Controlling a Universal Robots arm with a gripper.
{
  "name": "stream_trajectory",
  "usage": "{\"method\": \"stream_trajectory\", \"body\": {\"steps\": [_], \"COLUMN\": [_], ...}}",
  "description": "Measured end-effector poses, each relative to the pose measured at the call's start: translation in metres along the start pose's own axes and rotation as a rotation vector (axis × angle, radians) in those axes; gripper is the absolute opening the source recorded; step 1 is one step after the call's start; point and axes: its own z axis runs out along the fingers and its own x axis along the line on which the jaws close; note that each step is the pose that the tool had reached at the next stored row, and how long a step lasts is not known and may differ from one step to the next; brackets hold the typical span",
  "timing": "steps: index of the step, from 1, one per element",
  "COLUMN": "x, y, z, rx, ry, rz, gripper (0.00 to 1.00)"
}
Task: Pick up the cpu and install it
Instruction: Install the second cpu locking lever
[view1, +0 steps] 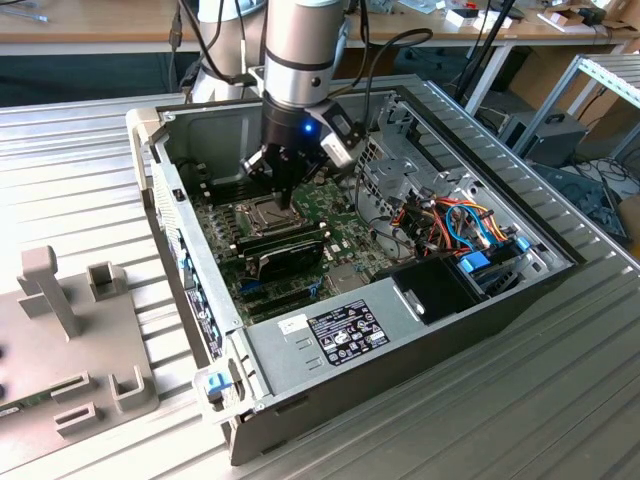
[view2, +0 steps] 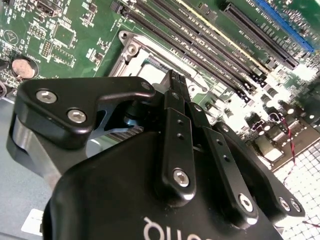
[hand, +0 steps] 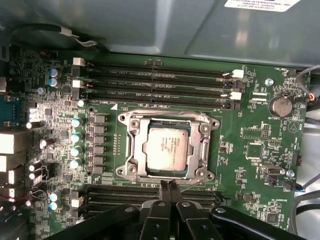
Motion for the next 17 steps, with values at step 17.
{"method": "stream_trajectory", "body": {"steps": [17], "x": [0.0131], "y": [-0.0069], "z": [-0.0013], "rx": [0.0034], "ry": [-0.0051], "rz": [0.000], "gripper": [0.11]}}
